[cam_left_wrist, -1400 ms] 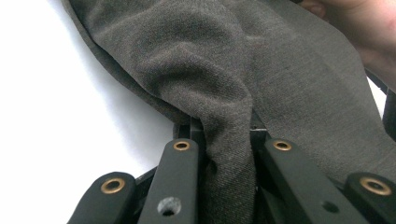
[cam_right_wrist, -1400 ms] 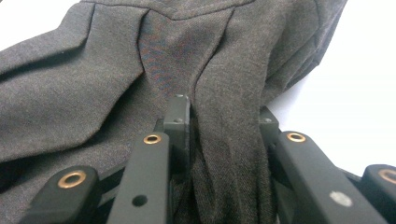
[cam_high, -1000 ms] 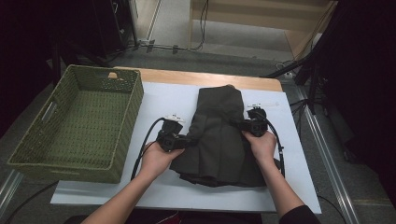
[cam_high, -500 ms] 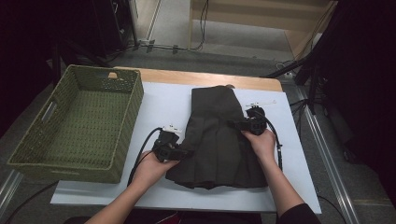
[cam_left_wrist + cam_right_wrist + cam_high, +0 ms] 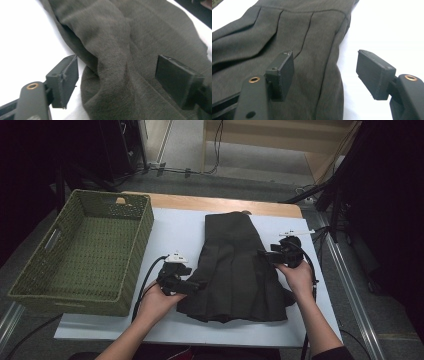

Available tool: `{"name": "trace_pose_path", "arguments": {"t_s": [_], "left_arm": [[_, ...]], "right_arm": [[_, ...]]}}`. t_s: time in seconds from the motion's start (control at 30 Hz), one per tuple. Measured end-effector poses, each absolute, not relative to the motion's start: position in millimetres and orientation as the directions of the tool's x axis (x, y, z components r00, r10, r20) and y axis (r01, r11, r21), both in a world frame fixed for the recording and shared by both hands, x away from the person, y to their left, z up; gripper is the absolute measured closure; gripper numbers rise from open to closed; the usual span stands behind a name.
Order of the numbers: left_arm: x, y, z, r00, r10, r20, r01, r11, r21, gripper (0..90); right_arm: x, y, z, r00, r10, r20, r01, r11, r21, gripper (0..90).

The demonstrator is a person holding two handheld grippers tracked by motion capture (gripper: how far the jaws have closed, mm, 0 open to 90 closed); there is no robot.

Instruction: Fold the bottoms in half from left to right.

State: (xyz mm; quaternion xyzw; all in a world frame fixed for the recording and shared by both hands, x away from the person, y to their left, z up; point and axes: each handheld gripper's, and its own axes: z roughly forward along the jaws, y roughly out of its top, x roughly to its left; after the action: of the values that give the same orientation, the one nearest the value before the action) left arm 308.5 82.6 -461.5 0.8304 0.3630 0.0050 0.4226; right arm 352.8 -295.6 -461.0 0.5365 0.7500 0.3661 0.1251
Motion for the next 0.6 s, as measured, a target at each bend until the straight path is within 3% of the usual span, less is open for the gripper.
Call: {"name": "trace_pose_path", "arguments": {"t_s": [0.6], "left_arm": [[314.8, 80.6, -458.6, 0.774, 0.581, -0.252, 0.546, -0.412, 0.73, 18.9]], "right_arm": [[305.0, -310.1, -472.6, -0.433, 0.879, 0.202, 0.705, 0.19, 0.684, 33.1]]}}
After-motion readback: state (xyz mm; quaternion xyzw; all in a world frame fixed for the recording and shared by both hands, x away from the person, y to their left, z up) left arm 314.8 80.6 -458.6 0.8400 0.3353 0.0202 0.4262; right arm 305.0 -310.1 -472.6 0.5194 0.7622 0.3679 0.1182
